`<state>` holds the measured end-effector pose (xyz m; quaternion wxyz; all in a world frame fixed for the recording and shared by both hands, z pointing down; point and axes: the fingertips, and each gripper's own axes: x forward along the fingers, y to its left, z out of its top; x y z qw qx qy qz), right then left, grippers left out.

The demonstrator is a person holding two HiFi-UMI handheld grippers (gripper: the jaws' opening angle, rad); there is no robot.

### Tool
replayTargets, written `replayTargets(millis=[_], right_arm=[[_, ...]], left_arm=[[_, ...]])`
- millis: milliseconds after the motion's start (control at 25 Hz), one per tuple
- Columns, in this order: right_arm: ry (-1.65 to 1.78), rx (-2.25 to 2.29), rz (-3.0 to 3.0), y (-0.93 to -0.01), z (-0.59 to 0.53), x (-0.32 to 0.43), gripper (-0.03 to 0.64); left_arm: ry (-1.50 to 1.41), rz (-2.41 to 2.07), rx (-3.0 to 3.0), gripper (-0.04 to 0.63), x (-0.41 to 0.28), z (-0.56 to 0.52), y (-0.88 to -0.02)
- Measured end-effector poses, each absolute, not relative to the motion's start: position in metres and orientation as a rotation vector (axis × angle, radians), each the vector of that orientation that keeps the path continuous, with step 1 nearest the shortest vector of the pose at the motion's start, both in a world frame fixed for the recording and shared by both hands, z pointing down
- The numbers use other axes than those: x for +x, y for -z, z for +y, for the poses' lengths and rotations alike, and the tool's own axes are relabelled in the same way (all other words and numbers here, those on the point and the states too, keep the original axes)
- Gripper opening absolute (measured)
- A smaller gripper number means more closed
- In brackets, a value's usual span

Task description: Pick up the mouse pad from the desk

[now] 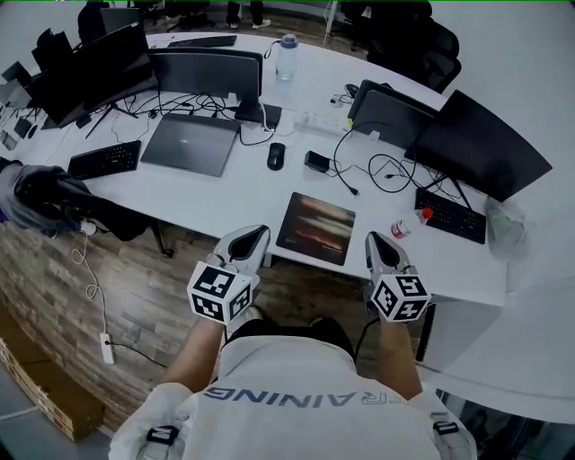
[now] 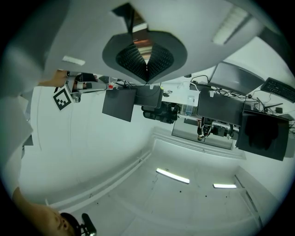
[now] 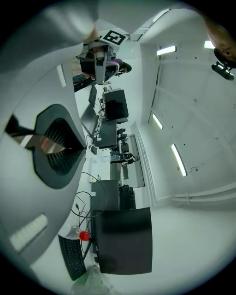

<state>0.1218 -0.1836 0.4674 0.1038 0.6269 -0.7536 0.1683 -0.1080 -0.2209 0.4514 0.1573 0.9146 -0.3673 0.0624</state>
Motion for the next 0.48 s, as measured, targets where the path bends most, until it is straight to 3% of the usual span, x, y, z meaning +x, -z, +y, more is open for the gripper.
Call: replayTargets(millis=[360,480], right_arm=[[-0.5,1.728,-2.229,-0.482,-0.211,0.136,0.015],[-0.539,1.668,-2.186,-0.503,-0.213,0.149,0.055]], left_arm=[[-0.192,-1.098,2.559,0.0,-0.084,-0.226,-0.458],[-0.202,-1.117,2.529,0.0,-0.073,-0.225,-0.463]])
